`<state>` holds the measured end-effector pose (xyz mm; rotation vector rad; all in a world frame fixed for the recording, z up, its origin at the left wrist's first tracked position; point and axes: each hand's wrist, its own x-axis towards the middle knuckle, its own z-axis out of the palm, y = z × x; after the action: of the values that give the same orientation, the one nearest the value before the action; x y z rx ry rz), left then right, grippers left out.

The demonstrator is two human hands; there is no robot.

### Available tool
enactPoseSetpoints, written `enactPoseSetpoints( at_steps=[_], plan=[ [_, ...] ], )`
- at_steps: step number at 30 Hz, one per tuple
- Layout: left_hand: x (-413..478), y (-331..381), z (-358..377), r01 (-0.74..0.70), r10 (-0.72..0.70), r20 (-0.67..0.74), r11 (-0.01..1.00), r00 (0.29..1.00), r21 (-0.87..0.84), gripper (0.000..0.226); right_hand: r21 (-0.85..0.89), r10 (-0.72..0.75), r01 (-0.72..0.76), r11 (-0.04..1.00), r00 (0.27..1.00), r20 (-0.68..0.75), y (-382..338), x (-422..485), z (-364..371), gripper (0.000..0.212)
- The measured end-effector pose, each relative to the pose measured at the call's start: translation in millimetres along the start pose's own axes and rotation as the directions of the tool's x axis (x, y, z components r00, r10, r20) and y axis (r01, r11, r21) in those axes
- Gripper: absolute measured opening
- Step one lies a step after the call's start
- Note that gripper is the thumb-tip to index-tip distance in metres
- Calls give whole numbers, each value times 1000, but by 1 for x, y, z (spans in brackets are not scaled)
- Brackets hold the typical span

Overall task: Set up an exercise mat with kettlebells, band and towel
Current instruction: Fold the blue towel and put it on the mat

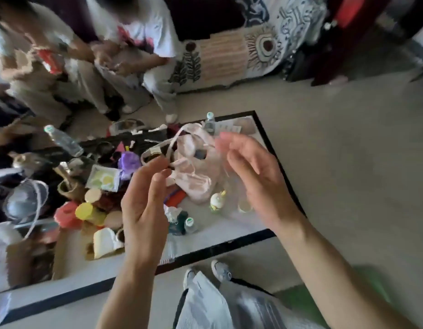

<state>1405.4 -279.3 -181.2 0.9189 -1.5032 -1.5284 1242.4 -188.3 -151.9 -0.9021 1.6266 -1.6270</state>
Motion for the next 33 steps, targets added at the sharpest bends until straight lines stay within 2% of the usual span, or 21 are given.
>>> enactPoseSetpoints(
  at_steps=[2, 5, 10, 14, 21, 25, 33],
  plan=[
    [12, 6, 21, -3, 2, 125, 1000, 992, 13, 29, 10, 6, -4, 1000, 988, -153, -8, -9, -24, 42],
    [26, 15, 57, -41, 37, 240, 999, 970, 11, 34, 8, -4, 8, 1000, 937, -351, -11, -30, -61, 38],
    [12, 15, 136, -19, 25, 412, 1000, 911, -18, 31, 62, 30, 3, 998, 847, -530, -9, -73, -125, 39],
    [-8, 12, 192, -30, 25, 472, 1000, 881, 5, 31, 83, 44, 3, 997, 831, -554, 0, -85, -172, 41],
    [-45, -11, 313, -13, -10, 402, 998, 915, 53, 26, 124, 90, -28, 992, 845, -528, 25, -98, -311, 42],
    [-61, -13, 383, 7, -31, 389, 998, 921, 63, 24, 117, 113, -62, 991, 856, -505, 16, -115, -394, 41],
    [-40, -9, 516, 2, -28, 384, 998, 923, 69, 32, 58, 51, -26, 998, 879, -475, -1, -92, -515, 37]
  ],
)
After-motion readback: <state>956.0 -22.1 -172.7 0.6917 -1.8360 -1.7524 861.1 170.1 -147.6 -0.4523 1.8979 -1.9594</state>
